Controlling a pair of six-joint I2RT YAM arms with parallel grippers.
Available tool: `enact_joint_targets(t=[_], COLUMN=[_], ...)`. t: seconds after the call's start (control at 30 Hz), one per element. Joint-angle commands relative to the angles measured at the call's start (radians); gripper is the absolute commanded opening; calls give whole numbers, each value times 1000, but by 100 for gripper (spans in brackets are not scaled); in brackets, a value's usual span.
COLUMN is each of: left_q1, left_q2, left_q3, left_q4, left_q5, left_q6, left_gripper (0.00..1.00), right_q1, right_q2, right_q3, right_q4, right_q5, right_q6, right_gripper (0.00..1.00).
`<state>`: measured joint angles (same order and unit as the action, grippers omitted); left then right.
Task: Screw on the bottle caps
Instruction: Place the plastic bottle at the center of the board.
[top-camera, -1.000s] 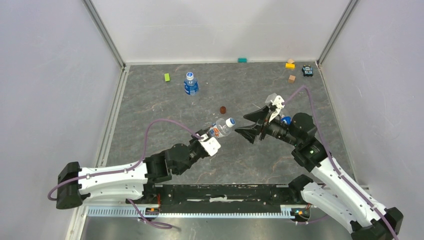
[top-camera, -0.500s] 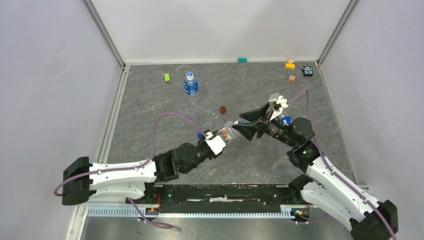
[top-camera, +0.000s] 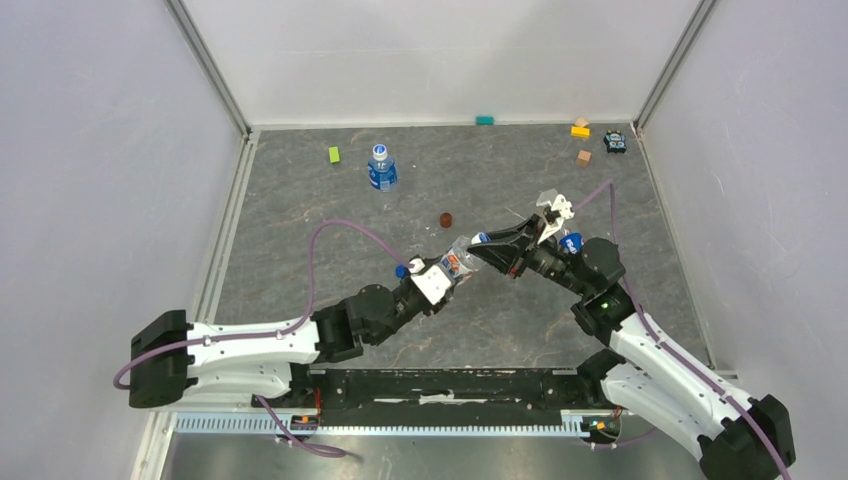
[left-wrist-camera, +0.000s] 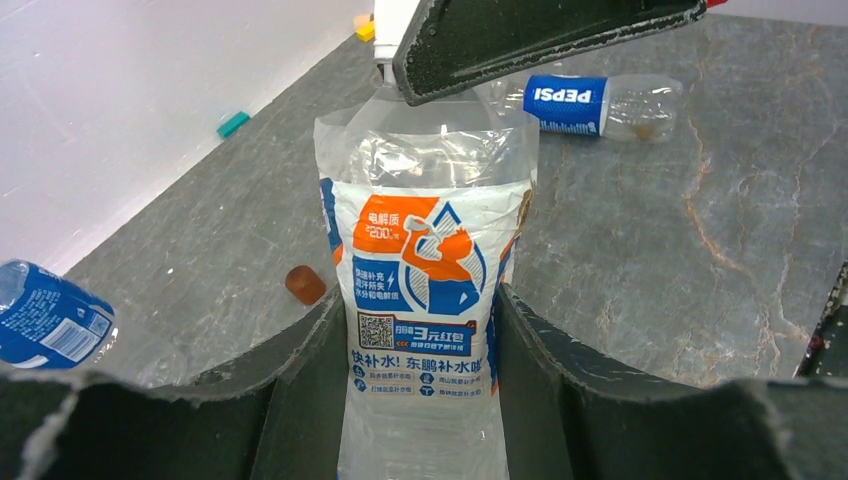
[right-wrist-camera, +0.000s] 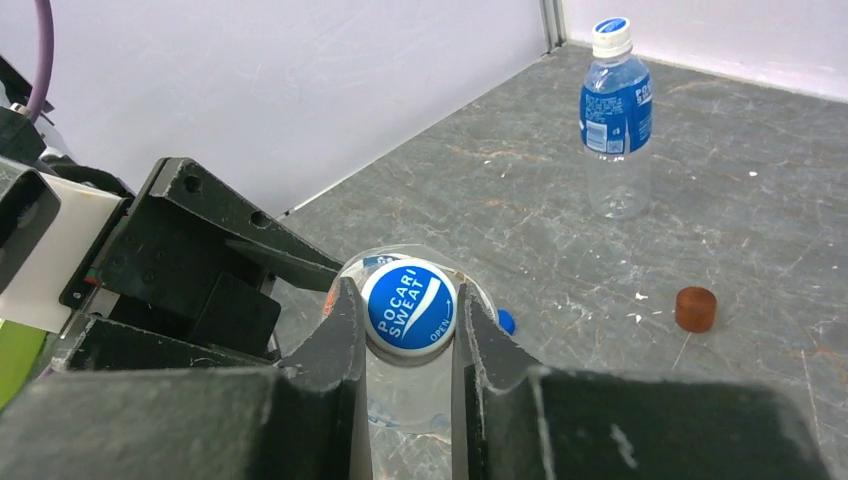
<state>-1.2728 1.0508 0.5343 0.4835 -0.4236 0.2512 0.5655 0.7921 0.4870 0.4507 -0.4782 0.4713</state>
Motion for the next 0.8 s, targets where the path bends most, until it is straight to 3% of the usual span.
enact_joint_targets(t=[0.0,0.07,0.2,0.33,0.4,0.5,0.67,0.77], left_q1=[3,3,6,12,21,50,159,279], left_q2=[14,15,9,-7,-41,-100,-177,-195], left_q3=[38,20,-53,-100,-107,-71,58,143], left_q4=[106,120,185,187,144,-31,-464,-711], left_q5=[-10,-25,-67,-114,-151,-187,-293,-243], left_q6=[-26,-21,-18,-35,-61,-117,-365,-461], left_gripper=[12,27,69,94,100,100,100,100], right_q1=[2,2,1,0,-2,-13,-65,-110], right_q2=[1,20,67,160,224,313,463,563], right_q3=[15,44,105,212,284,370,499,574], right_q4=[38,2,-34,-107,-150,-170,-171,-170], right_q5=[22,23,42,92,120,174,230,218], right_q6=[-51,-109,-220,-348,-428,-515,-597,-597], right_gripper=[0,0,0,0,0,0,0,0])
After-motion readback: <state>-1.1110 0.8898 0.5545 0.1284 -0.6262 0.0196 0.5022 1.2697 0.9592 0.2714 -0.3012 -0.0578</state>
